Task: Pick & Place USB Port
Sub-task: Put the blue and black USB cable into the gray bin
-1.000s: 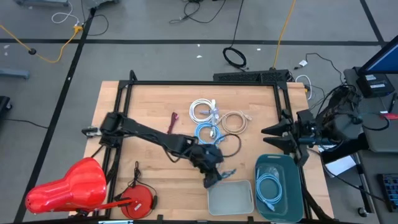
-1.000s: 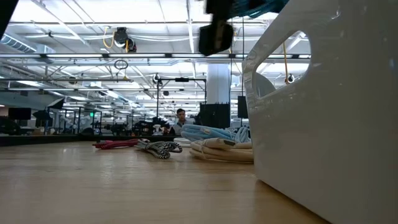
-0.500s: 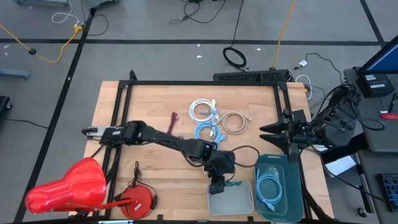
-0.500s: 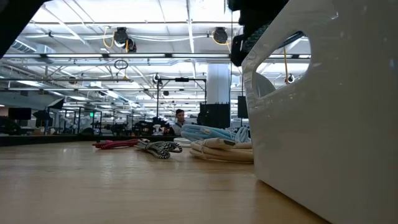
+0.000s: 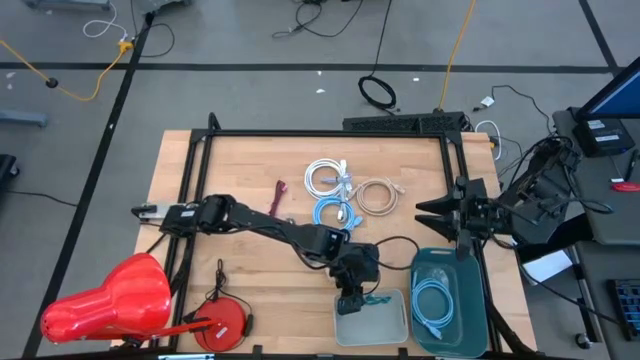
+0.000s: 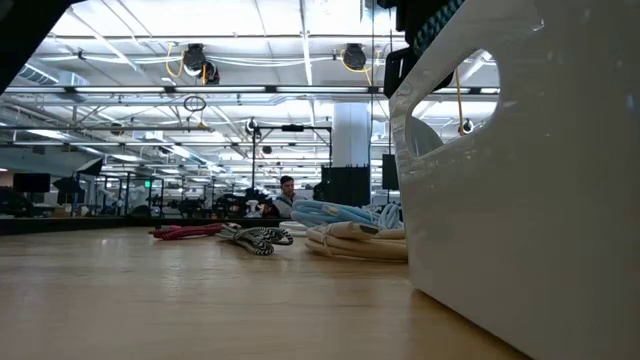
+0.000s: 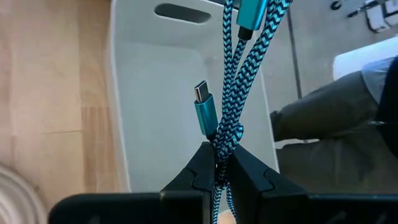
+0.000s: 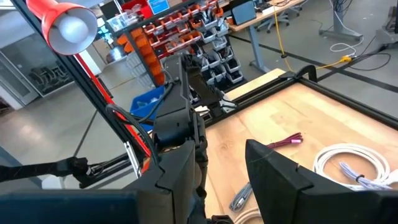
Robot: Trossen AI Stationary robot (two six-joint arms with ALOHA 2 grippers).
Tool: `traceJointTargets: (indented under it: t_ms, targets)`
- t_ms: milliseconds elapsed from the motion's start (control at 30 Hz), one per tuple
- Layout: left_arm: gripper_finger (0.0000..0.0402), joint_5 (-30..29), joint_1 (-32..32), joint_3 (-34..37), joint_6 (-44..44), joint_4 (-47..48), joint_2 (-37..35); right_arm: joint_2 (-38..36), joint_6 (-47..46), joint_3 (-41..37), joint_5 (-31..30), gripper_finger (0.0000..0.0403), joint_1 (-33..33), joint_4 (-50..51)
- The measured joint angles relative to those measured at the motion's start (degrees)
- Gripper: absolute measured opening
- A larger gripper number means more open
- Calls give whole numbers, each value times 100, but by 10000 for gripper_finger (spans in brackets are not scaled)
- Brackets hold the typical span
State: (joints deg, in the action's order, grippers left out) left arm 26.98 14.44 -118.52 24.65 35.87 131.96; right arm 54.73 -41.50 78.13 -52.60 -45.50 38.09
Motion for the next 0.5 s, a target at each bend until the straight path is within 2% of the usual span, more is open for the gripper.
traceJointTargets:
  t_ms: [233, 367, 500]
  targets:
    - [35, 25, 0, 0, 8, -21, 0, 19, -4, 0, -4, 134, 1, -4]
    - [18, 23, 0, 0, 4, -37, 0, 19, -4, 0, -4, 134, 1, -4]
    - [18, 13, 1, 2, 5, -181, -1, 21, -4, 0, -4, 134, 0, -4]
